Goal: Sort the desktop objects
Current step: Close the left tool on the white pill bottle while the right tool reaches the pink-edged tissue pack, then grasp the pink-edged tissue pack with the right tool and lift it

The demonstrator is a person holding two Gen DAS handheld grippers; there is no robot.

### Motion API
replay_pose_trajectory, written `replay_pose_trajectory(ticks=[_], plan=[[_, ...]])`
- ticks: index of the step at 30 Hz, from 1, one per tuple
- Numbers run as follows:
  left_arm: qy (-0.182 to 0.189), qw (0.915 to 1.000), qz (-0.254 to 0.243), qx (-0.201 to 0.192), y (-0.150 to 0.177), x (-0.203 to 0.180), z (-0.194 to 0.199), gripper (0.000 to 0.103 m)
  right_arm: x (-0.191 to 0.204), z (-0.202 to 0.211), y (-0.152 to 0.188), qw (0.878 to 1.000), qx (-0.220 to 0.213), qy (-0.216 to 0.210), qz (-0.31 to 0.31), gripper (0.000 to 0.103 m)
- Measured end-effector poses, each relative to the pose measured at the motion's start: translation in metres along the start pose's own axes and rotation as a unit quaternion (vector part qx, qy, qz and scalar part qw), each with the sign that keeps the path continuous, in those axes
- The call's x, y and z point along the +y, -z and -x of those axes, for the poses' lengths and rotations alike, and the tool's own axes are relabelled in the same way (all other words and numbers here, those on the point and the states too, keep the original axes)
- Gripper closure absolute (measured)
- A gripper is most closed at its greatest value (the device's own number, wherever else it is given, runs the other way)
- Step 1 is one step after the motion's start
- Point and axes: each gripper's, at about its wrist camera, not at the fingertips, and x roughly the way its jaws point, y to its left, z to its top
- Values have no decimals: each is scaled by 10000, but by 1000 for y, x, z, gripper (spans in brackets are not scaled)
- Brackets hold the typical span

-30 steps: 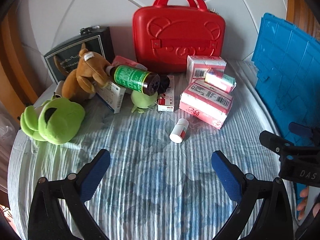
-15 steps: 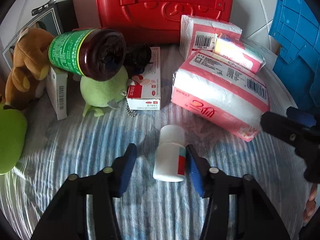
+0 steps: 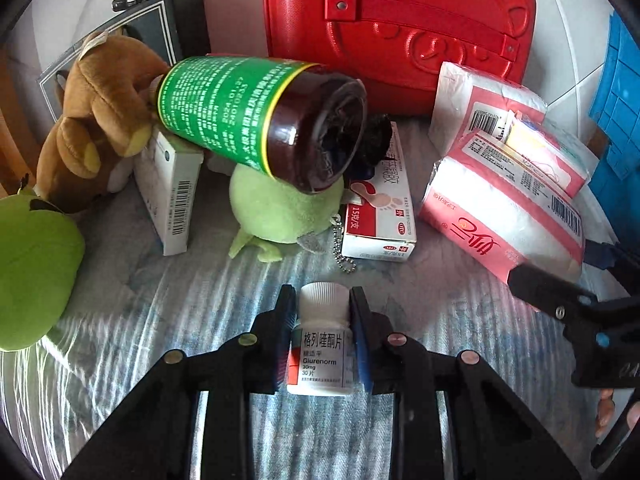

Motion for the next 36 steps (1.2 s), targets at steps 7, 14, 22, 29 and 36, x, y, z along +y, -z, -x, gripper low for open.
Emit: replay_pose_trajectory(ticks=[7,14,22,29,36], plan=[[-145,9998,81,-121,9,4,5,76,22,7,17,9998,-36,-135,109,0],[-152,9995,170,-236,14,0,5,76,-5,-5,-2,9993,-134,322,162,0],[-106,9990,366,-249,32,13,17,76,27,-4,-4,9960,-35,-605,653,0],[-214,9989,339,-250,43,7,24,76,35,5,18,9977,58,-502,457,0],[-197,9987,394,-245,55,4,31,76,35,-15,-1,9975,90,-168,687,0]])
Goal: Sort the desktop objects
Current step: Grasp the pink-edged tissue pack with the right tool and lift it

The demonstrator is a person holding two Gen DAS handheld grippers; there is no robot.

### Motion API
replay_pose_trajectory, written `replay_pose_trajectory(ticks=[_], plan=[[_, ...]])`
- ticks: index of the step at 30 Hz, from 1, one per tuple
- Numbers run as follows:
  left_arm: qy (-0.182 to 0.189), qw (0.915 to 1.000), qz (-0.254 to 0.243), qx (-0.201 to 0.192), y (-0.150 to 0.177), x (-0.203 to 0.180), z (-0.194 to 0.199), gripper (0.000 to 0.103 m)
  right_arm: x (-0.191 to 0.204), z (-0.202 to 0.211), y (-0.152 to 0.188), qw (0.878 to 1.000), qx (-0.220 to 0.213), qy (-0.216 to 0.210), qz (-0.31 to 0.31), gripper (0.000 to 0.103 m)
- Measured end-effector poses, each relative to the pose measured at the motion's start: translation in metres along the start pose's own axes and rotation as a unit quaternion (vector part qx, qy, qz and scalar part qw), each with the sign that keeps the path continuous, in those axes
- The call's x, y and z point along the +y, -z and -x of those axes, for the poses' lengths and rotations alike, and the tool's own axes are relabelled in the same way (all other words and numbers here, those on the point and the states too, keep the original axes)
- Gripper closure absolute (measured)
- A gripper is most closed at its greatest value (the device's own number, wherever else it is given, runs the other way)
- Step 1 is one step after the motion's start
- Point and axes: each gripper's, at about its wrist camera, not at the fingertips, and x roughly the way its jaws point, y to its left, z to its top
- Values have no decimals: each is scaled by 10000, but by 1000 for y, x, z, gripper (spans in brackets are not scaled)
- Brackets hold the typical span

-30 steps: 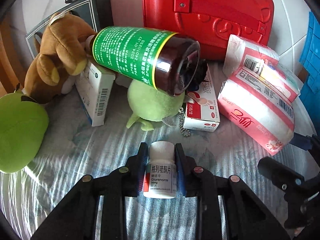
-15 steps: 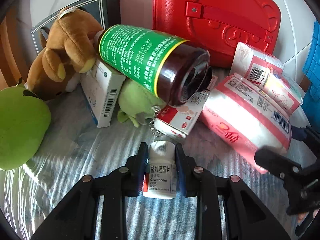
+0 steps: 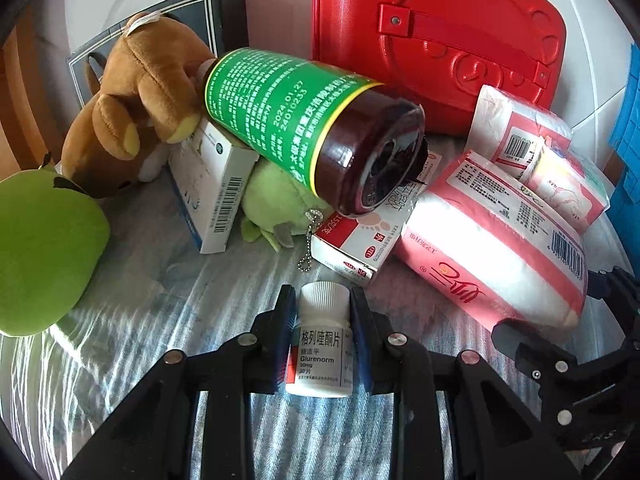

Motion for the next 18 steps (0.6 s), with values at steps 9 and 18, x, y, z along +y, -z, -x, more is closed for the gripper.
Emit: replay_pose_trajectory(ticks=[9,18], plan=[[45,10000,64,0,15,-4,9,76,-9,13,-12,9987,-329,336,174,0],[-581,9979,290,61,50,23,42,76,31,23,-4,9898,70,-1414,126,0]])
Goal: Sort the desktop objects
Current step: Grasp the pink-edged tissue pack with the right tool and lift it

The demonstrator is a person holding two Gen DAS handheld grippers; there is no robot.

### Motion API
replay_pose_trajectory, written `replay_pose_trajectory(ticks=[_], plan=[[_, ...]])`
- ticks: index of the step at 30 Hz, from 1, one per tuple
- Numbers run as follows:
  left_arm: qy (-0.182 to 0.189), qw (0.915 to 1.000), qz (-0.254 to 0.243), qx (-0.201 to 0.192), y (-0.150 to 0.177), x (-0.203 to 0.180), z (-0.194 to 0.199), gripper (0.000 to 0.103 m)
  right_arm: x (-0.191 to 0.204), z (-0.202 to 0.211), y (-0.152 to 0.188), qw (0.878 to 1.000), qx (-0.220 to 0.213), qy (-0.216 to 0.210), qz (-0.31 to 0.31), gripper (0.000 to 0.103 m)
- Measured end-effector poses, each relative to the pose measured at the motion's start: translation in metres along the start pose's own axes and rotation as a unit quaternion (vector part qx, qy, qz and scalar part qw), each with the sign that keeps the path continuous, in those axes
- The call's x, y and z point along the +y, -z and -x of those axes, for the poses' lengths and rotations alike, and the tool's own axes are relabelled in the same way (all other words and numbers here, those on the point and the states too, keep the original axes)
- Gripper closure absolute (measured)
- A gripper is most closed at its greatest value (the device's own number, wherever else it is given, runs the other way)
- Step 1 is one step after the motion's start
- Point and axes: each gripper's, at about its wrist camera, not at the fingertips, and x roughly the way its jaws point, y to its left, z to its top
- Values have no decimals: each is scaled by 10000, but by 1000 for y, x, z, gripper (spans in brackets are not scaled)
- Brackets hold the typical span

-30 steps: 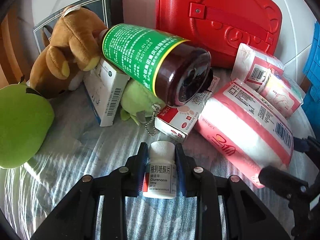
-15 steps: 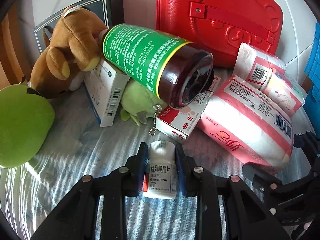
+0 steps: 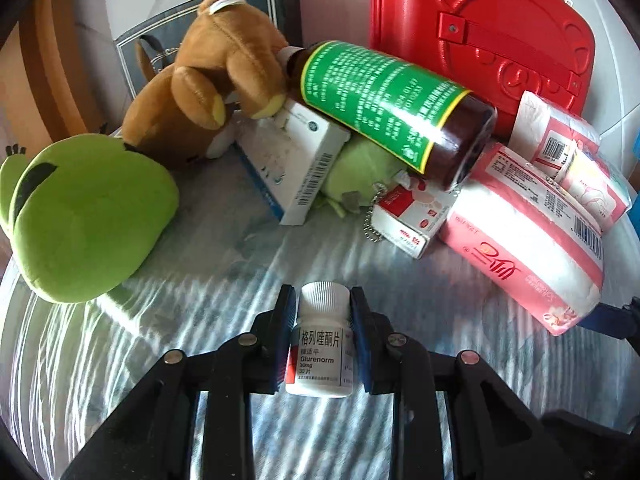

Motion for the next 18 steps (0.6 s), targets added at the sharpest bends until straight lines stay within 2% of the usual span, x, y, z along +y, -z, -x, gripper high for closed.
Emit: replay_pose_trajectory(ticks=[1,3,6,7,10,12,14,16,18], plan=[[-8,10000,34,-5,4,2,5,76,4,8,2,9999,-56,-129,-12,1],[28,9999,113,-33,10,3,14,76,8,26,1,9995,-297,94,31,0],[156,9997,165,-46,16,-7,23,76,-8,34,-10,9905,-523,1238,291,0],[191,9997,136,-39,18,-12,25,76,-20,46,-9,9892,-523,1346,266,0],[249,9997,26,-21,25,-27,27,76,-46,46,-7,9926,-678,985,216,0],[262,9997,1,4,28,-33,26,76,-55,32,-24,9946,-697,677,370,0],[251,9997,-2,13,31,-37,27,76,-52,21,-42,9952,-682,534,467,0],[195,9998,-32,-7,35,-38,31,76,-38,-1,-45,9979,-464,176,426,0],[128,9999,-15,-37,42,-35,38,76,-25,-12,-46,9976,-311,320,536,0]])
